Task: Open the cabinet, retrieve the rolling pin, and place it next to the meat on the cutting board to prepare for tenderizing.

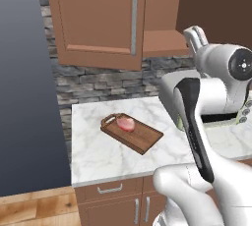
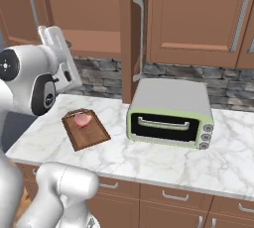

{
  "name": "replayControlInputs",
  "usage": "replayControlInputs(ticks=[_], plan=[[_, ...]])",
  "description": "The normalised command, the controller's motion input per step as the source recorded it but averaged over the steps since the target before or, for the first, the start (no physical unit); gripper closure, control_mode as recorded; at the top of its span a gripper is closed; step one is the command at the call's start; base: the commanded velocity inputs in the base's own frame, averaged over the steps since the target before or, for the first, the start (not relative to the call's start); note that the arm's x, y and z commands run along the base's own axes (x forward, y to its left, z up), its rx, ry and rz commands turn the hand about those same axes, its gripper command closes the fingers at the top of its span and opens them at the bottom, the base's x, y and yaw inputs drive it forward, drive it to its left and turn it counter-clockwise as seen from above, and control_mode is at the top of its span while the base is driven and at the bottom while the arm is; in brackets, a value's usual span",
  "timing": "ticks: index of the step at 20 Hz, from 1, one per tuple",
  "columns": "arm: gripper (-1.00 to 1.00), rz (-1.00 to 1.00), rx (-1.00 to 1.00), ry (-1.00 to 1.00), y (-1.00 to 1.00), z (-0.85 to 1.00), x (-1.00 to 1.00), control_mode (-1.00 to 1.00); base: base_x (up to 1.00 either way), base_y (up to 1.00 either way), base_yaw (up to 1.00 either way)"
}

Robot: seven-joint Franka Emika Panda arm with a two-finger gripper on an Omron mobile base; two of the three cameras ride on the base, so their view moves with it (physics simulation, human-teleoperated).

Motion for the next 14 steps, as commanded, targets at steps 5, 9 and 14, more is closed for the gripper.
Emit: replayControlInputs(ticks=[5, 9, 14], plan=[[-1.00, 0.11, 0.20, 0.08, 0.00, 0.00, 0.46, -1.00, 0.00, 0.00, 0.00], [-1.00, 0.15, 0.24, 0.03, 0.00, 0.00, 0.40, -1.00, 0.00, 0.00, 0.00], [-1.00, 0.17, 0.14, 0.00, 0.22, -0.09, 0.17, -1.00, 0.00, 0.00, 0.00]])
